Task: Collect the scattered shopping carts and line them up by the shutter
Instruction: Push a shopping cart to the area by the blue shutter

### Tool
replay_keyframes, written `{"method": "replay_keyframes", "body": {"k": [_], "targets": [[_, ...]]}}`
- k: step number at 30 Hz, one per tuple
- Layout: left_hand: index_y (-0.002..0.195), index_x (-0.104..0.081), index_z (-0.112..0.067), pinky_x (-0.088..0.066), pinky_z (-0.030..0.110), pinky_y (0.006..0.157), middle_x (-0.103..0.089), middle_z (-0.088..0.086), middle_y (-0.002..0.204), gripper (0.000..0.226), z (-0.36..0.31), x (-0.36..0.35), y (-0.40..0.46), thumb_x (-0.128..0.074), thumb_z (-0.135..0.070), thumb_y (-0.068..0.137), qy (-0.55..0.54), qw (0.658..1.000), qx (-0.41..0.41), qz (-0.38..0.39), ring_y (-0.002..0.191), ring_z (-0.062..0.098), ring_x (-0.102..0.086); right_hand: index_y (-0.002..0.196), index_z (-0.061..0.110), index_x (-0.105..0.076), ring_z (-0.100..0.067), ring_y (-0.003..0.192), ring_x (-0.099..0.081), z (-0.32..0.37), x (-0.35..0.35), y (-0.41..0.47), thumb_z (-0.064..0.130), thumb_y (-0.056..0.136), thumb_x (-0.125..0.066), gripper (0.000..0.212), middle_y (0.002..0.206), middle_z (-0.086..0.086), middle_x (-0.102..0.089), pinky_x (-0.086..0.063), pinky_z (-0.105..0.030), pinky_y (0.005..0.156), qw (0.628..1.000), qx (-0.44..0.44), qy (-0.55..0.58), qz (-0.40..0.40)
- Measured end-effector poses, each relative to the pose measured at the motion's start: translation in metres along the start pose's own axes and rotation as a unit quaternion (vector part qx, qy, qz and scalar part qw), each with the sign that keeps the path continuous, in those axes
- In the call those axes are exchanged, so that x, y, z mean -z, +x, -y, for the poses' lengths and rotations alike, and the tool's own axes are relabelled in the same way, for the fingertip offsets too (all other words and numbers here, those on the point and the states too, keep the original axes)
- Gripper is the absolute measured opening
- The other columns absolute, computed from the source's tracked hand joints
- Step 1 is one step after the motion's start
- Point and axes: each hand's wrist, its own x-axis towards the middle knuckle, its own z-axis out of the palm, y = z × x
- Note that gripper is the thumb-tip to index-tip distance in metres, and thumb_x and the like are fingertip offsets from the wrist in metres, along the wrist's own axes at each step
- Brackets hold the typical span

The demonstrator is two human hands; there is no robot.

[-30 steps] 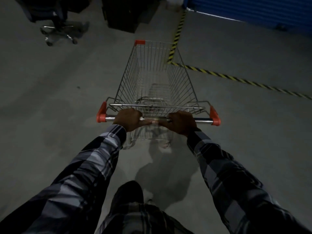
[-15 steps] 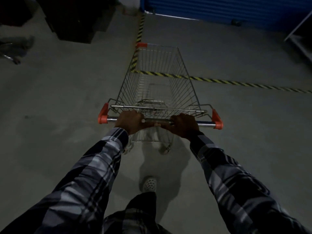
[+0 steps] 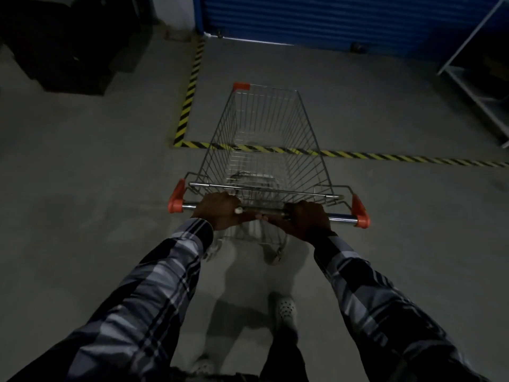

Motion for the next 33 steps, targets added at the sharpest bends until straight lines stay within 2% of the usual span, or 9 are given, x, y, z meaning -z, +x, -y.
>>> {"method": "replay_keyframes", "body": {"k": [2,6,10,14,17,21,24,28,33], "targets": [[0.088,-0.068,-0.017,-0.048,0.037,0.081,-0.072,0.011,0.098,0.073,-0.006,0.010,0.052,-0.039,-0.084,0.080,-0.009,1.000,0.009,-0.008,0.097,0.031,-0.067,0.100,0.020,-0.070,-0.027,0.080,-0.068,-0.042,0.002,0.034,0.085,0.078,-0.029,0.080,0.083,-0.007,-0.072,-0.047,-0.031,0.064,1.000,0.003,-0.010,-0.009],[0.096,-0.071,-0.022,-0.047,0.036,0.087,-0.072,0.011,0.105,0.064,-0.020,0.027,0.145,-0.046,-0.079,0.082,-0.030,0.999,0.045,0.006,0.103,0.031,-0.065,0.092,0.016,-0.069,-0.025,0.077,-0.068,-0.120,0.006,0.102,0.081,0.080,-0.033,0.076,0.080,-0.006,-0.071,-0.043,-0.028,0.061,1.000,0.023,-0.008,0.004],[0.076,-0.059,-0.026,-0.047,0.036,0.083,-0.072,0.013,0.098,0.067,-0.024,0.042,0.227,-0.036,-0.089,0.074,-0.046,0.997,0.059,0.000,0.098,0.031,-0.066,0.083,0.019,-0.067,-0.026,0.077,-0.068,-0.189,0.005,0.172,0.085,0.079,-0.035,0.073,0.077,-0.006,-0.070,-0.052,-0.032,0.068,0.999,0.028,0.008,0.027],[0.070,-0.049,-0.029,-0.047,0.037,0.079,-0.072,0.013,0.095,0.067,-0.015,0.059,0.310,-0.027,-0.092,0.067,-0.037,0.997,0.071,-0.005,0.096,0.032,-0.067,0.086,0.022,-0.068,-0.029,0.082,-0.068,-0.247,-0.005,0.248,0.087,0.077,-0.028,0.077,0.082,-0.007,-0.071,-0.049,-0.033,0.070,0.998,0.055,0.008,0.025],[0.067,-0.054,-0.024,-0.046,0.035,0.075,-0.072,0.010,0.088,0.071,0.005,0.070,0.376,-0.035,-0.092,0.073,-0.038,0.996,0.081,-0.017,0.091,0.030,-0.068,0.087,0.022,-0.068,-0.029,0.083,-0.068,-0.281,-0.010,0.315,0.091,0.073,-0.018,0.086,0.084,-0.007,-0.071,-0.051,-0.035,0.073,0.998,0.064,0.002,0.017],[0.062,-0.059,-0.018,-0.041,0.031,0.064,-0.063,0.000,0.066,0.083,0.045,0.086,0.470,-0.028,-0.095,0.071,-0.061,0.994,0.088,-0.033,0.075,0.024,-0.066,0.091,0.023,-0.069,-0.026,0.087,-0.068,-0.324,-0.017,0.412,0.095,0.064,-0.009,0.098,0.088,-0.003,-0.072,-0.052,-0.035,0.077,0.998,0.050,0.030,0.010],[0.061,-0.057,-0.022,-0.039,0.031,0.066,-0.066,0.002,0.073,0.065,0.076,0.102,0.540,-0.042,-0.083,0.080,-0.060,0.994,0.091,-0.026,0.080,0.024,-0.067,0.087,0.024,-0.067,-0.025,0.084,-0.068,-0.350,-0.012,0.482,0.098,0.061,-0.007,0.098,0.085,-0.002,-0.072,-0.052,-0.034,0.075,0.997,0.047,0.056,0.024],[0.055,-0.045,-0.030,-0.043,0.033,0.072,-0.070,0.007,0.083,0.055,0.120,0.126,0.623,-0.049,-0.076,0.084,-0.090,0.993,0.081,-0.006,0.088,0.028,-0.067,0.081,0.022,-0.061,-0.026,0.085,-0.067,-0.384,-0.005,0.572,0.090,0.071,-0.022,0.079,0.083,-0.004,-0.070,-0.050,-0.034,0.075,0.995,0.049,0.071,0.053],[0.063,-0.055,-0.029,-0.046,0.036,0.081,-0.072,0.008,0.090,0.054,0.167,0.149,0.714,-0.046,-0.078,0.084,-0.115,0.990,0.078,0.012,0.093,0.029,-0.067,0.073,0.027,-0.056,-0.024,0.079,-0.066,-0.421,-0.010,0.674,0.093,0.067,-0.017,0.077,0.076,-0.002,-0.068,-0.044,-0.030,0.067,0.993,0.040,0.084,0.071]]}}
